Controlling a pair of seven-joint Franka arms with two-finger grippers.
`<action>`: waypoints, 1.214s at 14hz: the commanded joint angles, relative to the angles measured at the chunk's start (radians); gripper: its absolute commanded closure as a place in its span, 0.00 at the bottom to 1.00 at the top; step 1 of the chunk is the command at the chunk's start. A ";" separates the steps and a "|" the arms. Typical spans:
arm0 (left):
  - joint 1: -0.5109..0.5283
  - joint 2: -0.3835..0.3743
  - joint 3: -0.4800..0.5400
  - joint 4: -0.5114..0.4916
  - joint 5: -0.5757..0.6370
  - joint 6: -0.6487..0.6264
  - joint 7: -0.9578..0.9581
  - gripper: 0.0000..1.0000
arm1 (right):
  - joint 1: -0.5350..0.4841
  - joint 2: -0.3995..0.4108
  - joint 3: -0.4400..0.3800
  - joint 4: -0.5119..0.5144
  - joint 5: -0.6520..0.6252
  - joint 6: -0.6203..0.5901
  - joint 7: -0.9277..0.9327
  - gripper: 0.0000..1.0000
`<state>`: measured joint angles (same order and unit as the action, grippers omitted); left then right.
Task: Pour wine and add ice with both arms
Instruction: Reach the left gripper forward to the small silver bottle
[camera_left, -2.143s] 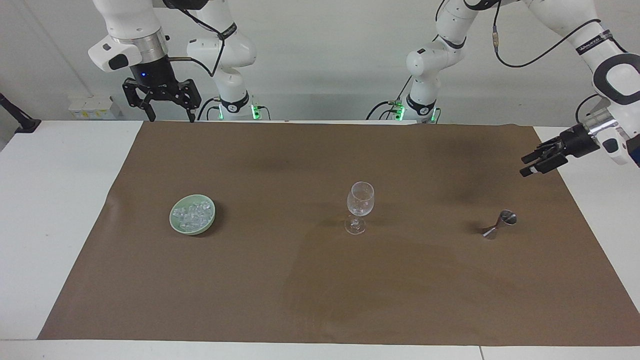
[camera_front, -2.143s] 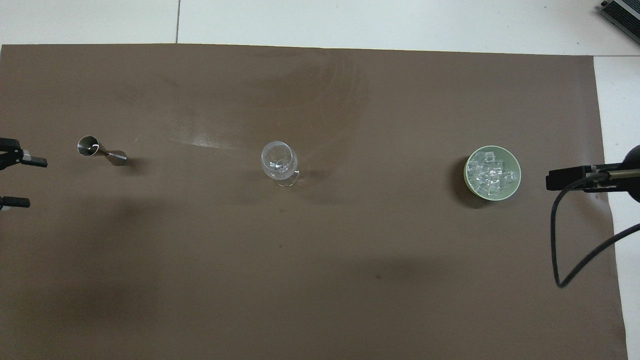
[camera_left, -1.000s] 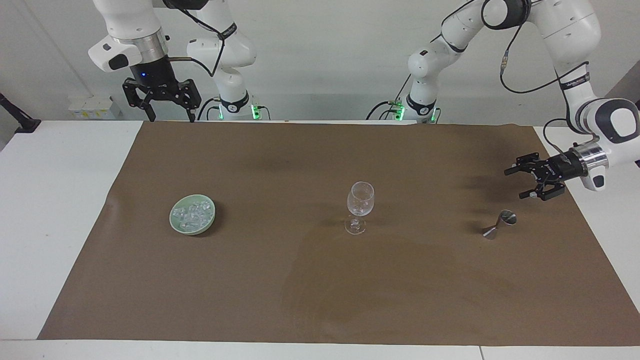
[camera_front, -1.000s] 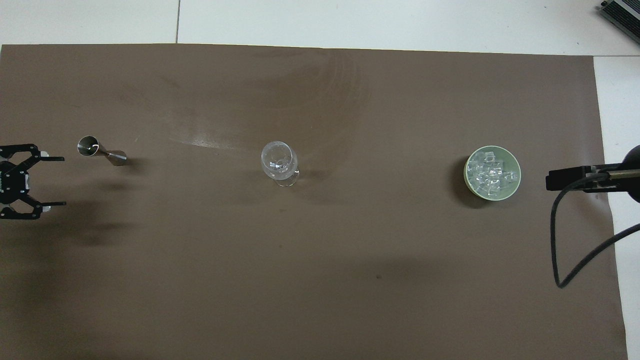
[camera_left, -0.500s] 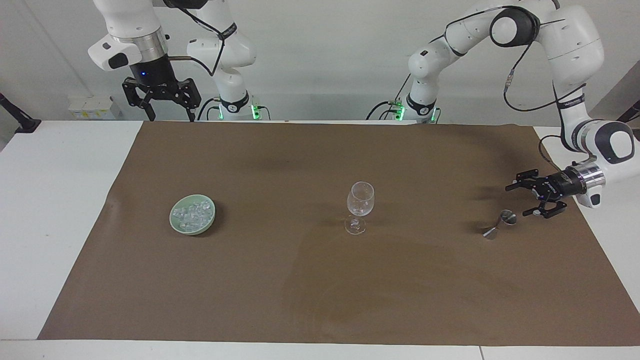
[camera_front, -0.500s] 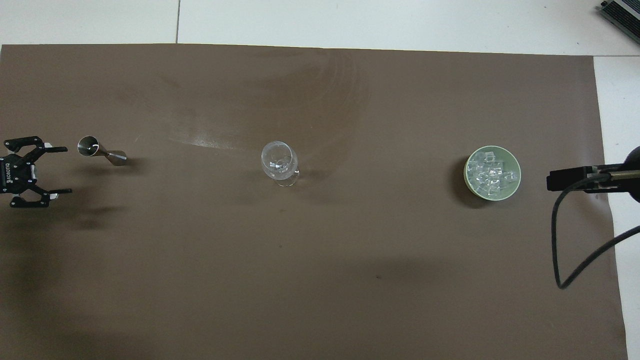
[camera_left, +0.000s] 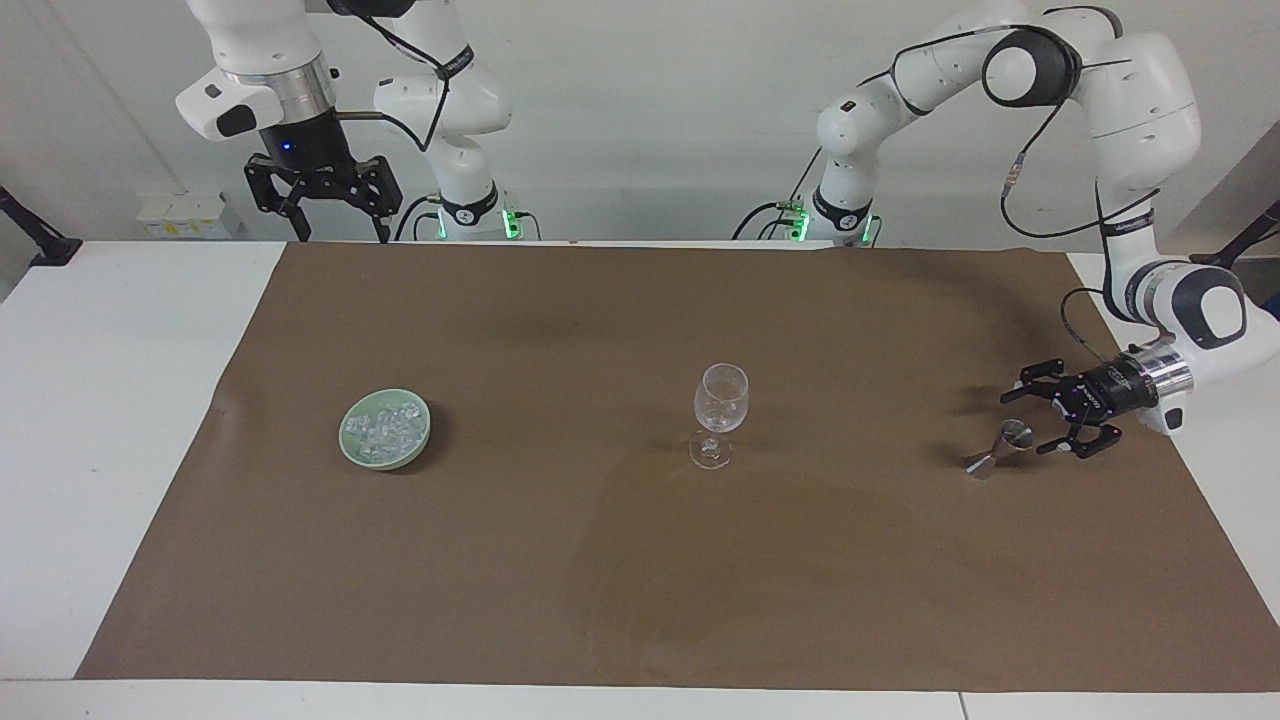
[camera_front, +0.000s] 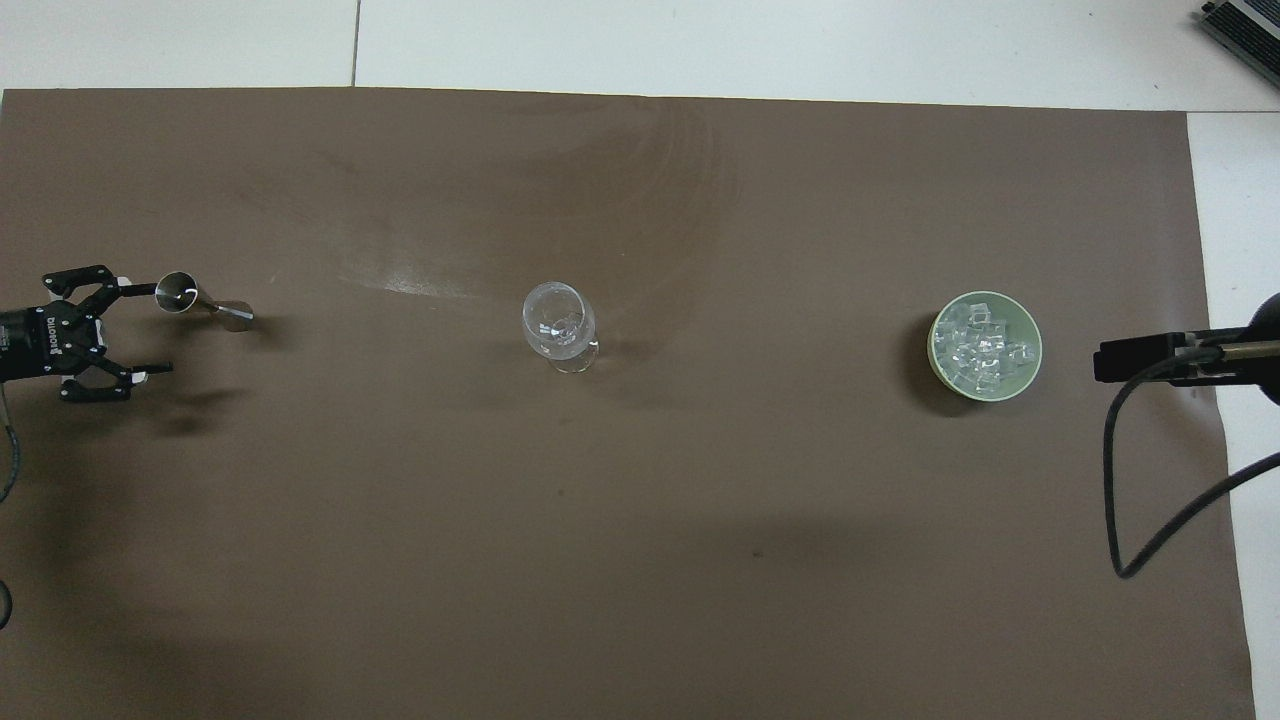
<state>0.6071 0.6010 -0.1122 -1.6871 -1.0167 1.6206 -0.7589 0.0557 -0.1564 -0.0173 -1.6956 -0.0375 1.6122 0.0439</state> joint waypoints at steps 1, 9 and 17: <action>0.005 0.063 -0.021 0.064 -0.019 0.010 -0.020 0.00 | 0.000 -0.023 0.008 -0.029 -0.019 0.023 0.024 0.00; 0.003 0.115 -0.049 0.102 -0.029 0.053 -0.011 0.00 | 0.000 -0.023 0.008 -0.029 -0.019 0.023 0.024 0.00; 0.011 0.158 -0.072 0.136 -0.031 0.055 0.003 0.00 | 0.000 -0.023 0.008 -0.029 -0.019 0.023 0.024 0.00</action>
<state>0.6074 0.7366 -0.1708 -1.5756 -1.0338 1.6752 -0.7573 0.0557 -0.1566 -0.0173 -1.6958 -0.0375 1.6122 0.0439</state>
